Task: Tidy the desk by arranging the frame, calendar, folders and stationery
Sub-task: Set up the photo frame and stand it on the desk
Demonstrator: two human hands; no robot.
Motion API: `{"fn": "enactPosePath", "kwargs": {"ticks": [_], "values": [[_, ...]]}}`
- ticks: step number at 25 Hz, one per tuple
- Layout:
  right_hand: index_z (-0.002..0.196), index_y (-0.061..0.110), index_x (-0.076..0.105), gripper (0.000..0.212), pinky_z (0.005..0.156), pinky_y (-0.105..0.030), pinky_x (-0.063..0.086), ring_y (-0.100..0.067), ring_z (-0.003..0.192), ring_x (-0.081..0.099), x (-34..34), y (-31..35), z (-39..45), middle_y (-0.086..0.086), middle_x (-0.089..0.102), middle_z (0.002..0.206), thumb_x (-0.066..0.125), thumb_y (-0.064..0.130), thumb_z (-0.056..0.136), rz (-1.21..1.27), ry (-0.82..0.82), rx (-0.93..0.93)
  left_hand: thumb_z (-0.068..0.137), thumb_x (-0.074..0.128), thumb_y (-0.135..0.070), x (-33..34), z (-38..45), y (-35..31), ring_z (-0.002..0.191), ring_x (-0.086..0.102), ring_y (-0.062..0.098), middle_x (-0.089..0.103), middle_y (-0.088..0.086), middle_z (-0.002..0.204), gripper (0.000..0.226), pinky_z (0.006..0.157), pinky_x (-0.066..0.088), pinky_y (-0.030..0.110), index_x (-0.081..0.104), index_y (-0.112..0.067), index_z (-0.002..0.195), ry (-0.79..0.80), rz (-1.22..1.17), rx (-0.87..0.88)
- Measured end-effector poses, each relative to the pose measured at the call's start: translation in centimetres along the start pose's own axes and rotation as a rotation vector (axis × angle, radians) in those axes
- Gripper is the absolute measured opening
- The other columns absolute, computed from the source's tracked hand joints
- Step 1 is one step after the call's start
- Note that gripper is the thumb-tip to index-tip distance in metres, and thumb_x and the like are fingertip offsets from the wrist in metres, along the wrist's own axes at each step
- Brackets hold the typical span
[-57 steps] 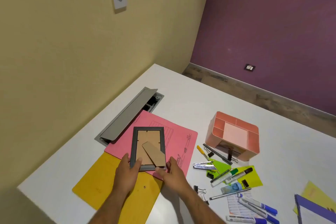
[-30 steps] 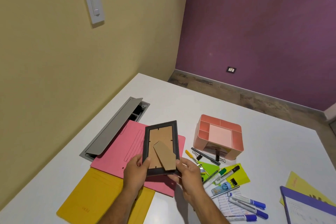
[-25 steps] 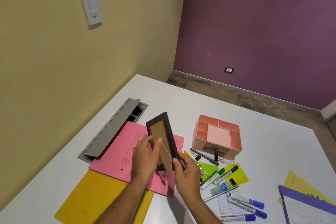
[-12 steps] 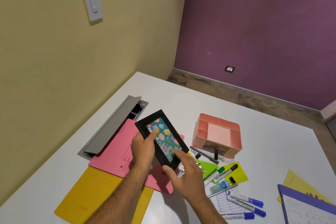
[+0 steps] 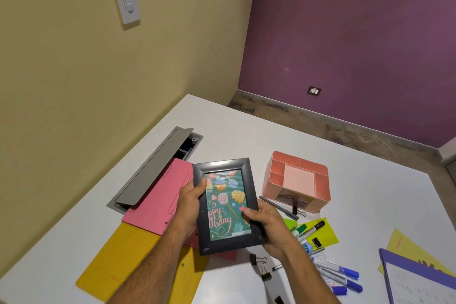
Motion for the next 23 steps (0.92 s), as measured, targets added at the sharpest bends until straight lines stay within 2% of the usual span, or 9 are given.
{"fn": "enactPosePath", "kwargs": {"ticks": [3, 6, 8, 11, 14, 17, 19, 21, 23], "values": [[0.111, -0.005, 0.065, 0.045, 0.091, -0.056, 0.05, -0.043, 0.098, 0.064, 0.5, 0.0, 0.1, -0.035, 0.064, 0.114, 0.076, 0.003, 0.068, -0.002, 0.021, 0.013, 0.099, 0.049, -0.028, 0.5, -0.2, 0.1, 0.078, 0.071, 0.038, 0.074, 0.023, 0.094, 0.028, 0.07, 0.059, 0.042, 0.063, -0.005, 0.107, 0.044, 0.008, -0.012], [0.109, -0.008, 0.066, 0.044, 0.082, -0.049, 0.057, -0.042, 0.094, 0.067, 0.3, 0.1, 0.2, -0.033, 0.066, 0.111, 0.074, -0.005, 0.065, -0.016, 0.029, 0.044, 0.099, 0.048, -0.028, 0.6, -0.3, 0.2, 0.074, 0.072, 0.033, 0.075, 0.018, 0.088, 0.027, 0.063, 0.06, 0.036, 0.063, -0.006, 0.104, 0.06, 0.029, -0.02], [0.11, -0.008, 0.065, 0.047, 0.087, -0.055, 0.055, -0.046, 0.098, 0.066, 0.1, 0.0, 0.3, -0.032, 0.066, 0.112, 0.073, -0.007, 0.063, -0.032, 0.01, 0.062, 0.097, 0.049, -0.034, 0.8, -0.3, 0.2, 0.073, 0.073, 0.031, 0.076, 0.015, 0.085, 0.032, 0.061, 0.06, 0.033, 0.063, -0.005, 0.103, 0.069, 0.062, -0.008], [0.108, -0.006, 0.066, 0.042, 0.088, -0.059, 0.053, -0.048, 0.1, 0.066, -0.8, 0.0, 0.0, -0.03, 0.068, 0.11, 0.07, -0.013, 0.067, -0.033, -0.047, 0.059, 0.085, 0.049, -0.052, 1.9, -0.3, -0.1, 0.078, 0.074, 0.033, 0.076, 0.016, 0.087, 0.053, 0.065, 0.059, 0.033, 0.064, -0.004, 0.102, 0.105, 0.115, 0.016], [0.107, -0.006, 0.065, 0.036, 0.082, -0.055, 0.057, -0.045, 0.095, 0.068, -3.0, 0.3, -1.0, -0.028, 0.07, 0.106, 0.064, -0.02, 0.073, -0.02, -0.146, 0.019, 0.08, 0.044, -0.061, 3.8, 0.0, 0.1, 0.079, 0.074, 0.03, 0.076, 0.012, 0.084, 0.063, 0.068, 0.058, 0.033, 0.064, -0.005, 0.102, 0.137, 0.185, 0.035], [0.11, -0.004, 0.064, 0.036, 0.088, -0.063, 0.051, -0.045, 0.097, 0.068, -6.7, 1.3, -2.7, -0.025, 0.071, 0.107, 0.066, -0.016, 0.076, 0.015, -0.275, -0.06, 0.085, 0.036, -0.062, 7.5, 0.4, 0.5, 0.075, 0.074, 0.019, 0.075, 0.007, 0.08, 0.064, 0.059, 0.055, 0.02, 0.066, -0.007, 0.1, 0.206, 0.262, 0.072], [0.113, -0.002, 0.063, 0.043, 0.09, -0.064, 0.05, -0.044, 0.099, 0.068, -9.8, 2.5, -4.5, -0.023, 0.071, 0.109, 0.071, -0.011, 0.072, 0.051, -0.358, -0.131, 0.085, 0.034, -0.065, 10.6, 0.7, 0.6, 0.064, 0.068, 0.013, 0.07, 0.004, 0.073, 0.069, 0.05, 0.049, 0.015, 0.066, -0.005, 0.094, 0.248, 0.334, 0.104], [0.115, -0.002, 0.062, 0.052, 0.088, -0.064, 0.051, -0.044, 0.098, 0.068, -13.4, 4.2, -6.7, -0.023, 0.071, 0.109, 0.075, -0.007, 0.065, 0.081, -0.451, -0.205, 0.083, 0.038, -0.07, 14.1, 1.1, 1.1, 0.057, 0.058, 0.015, 0.064, 0.006, 0.068, 0.072, 0.046, 0.044, 0.019, 0.067, -0.005, 0.088, 0.31, 0.4, 0.142], [0.111, -0.001, 0.064, 0.049, 0.085, -0.063, 0.053, -0.043, 0.095, 0.069, -17.2, 6.2, -9.2, -0.023, 0.071, 0.107, 0.074, -0.005, 0.063, 0.125, -0.547, -0.295, 0.083, 0.042, -0.067, 18.1, 1.2, 2.2, 0.053, 0.055, 0.015, 0.065, 0.007, 0.065, 0.065, 0.046, 0.043, 0.023, 0.068, -0.007, 0.082, 0.403, 0.44, 0.146]]}}
Point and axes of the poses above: each hand's wrist, its own z-axis towards the middle knuckle, its own x-axis out of the palm, y = z × x, the point moved 8 cm from there along z, towards the middle knuckle
